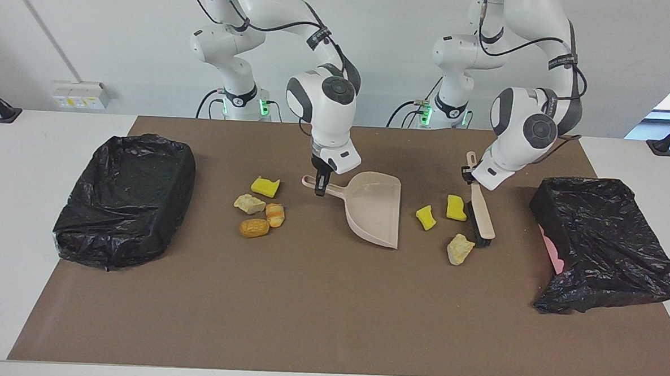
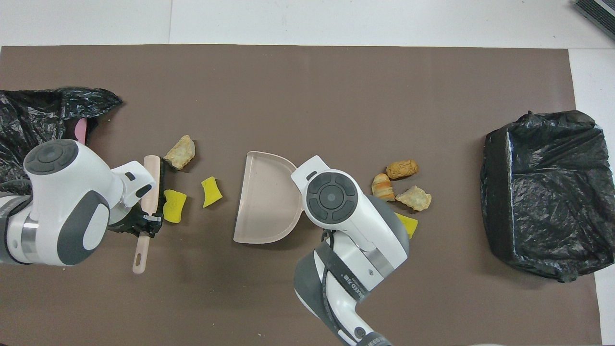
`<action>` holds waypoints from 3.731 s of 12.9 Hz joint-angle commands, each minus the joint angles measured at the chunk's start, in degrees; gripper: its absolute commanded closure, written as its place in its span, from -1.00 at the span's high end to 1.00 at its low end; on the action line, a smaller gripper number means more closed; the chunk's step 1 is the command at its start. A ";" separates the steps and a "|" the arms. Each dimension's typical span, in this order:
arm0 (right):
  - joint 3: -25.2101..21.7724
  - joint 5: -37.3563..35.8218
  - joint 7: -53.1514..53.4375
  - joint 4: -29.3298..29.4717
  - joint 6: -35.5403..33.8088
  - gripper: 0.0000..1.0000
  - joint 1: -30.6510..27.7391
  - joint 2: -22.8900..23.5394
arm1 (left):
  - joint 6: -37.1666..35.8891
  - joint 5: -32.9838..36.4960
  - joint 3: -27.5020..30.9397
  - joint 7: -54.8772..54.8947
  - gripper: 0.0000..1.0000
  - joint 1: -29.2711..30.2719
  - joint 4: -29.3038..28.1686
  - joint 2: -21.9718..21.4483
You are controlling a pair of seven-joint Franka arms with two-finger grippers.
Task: Sweep and dump trash in bin
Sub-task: 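Sweep the yellow sponges into the dustpan with the left gripper's brush, then sweep the tan chunk into the dustpan with the left gripper's brush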
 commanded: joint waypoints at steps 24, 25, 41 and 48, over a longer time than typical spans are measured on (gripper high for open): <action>0.13 -1.08 18.47 -2.11 -0.32 -1.00 2.62 -0.48 | -0.57 7.09 0.83 6.81 -1.00 -5.84 17.08 9.27; 0.13 -1.08 18.47 -2.11 -0.23 -1.00 2.62 -0.48 | -0.21 10.42 0.92 6.82 -1.00 -5.13 18.93 11.73; 0.13 -0.90 18.47 -2.37 0.30 -1.00 2.62 -0.39 | -5.57 8.61 -0.05 18.42 -1.00 -11.97 16.07 14.05; 0.05 -0.90 18.47 -2.46 0.21 -1.00 2.62 -0.39 | -10.92 0.27 0.04 17.89 -1.00 -19.28 14.38 10.01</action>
